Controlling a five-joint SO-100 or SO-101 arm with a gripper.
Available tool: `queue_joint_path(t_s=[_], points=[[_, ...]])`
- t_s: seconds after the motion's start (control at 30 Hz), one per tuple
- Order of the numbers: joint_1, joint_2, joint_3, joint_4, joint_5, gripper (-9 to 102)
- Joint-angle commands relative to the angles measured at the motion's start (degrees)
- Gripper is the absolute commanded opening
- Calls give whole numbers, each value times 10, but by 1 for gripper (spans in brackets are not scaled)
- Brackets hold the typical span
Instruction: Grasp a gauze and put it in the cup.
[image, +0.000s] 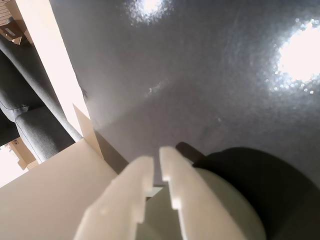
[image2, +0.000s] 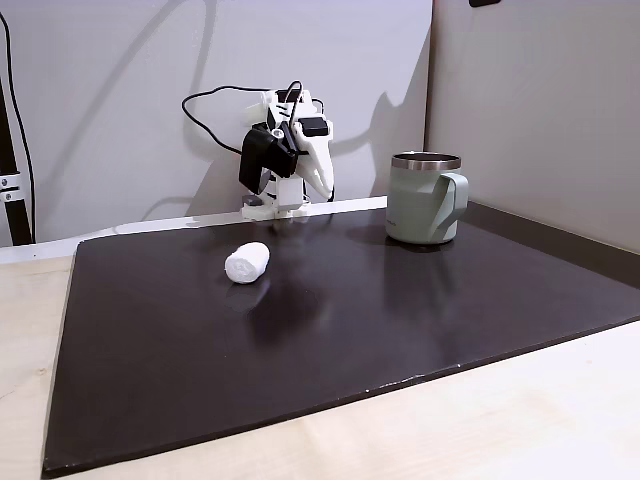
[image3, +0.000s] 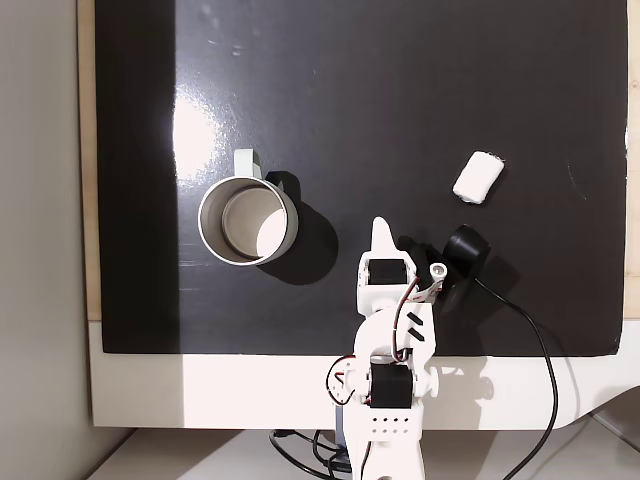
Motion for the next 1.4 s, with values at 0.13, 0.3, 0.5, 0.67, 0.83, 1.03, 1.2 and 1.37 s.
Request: queue_joint_path(t_s=[0.13, 0.3, 0.5, 0.67, 0.83, 1.03, 1.2, 1.37], points=[[-11, 7, -4, -17, 8, 0], [-11, 7, -4, -17, 8, 0], [-8, 7, -5, -17, 10, 0], [2, 7, -66, 75, -42, 0], [25, -11, -160, 163, -155, 0], [101, -132, -340, 241, -272, 2], [136, -304, -546, 318, -330, 7], [176, -459, -704, 395, -431, 15]])
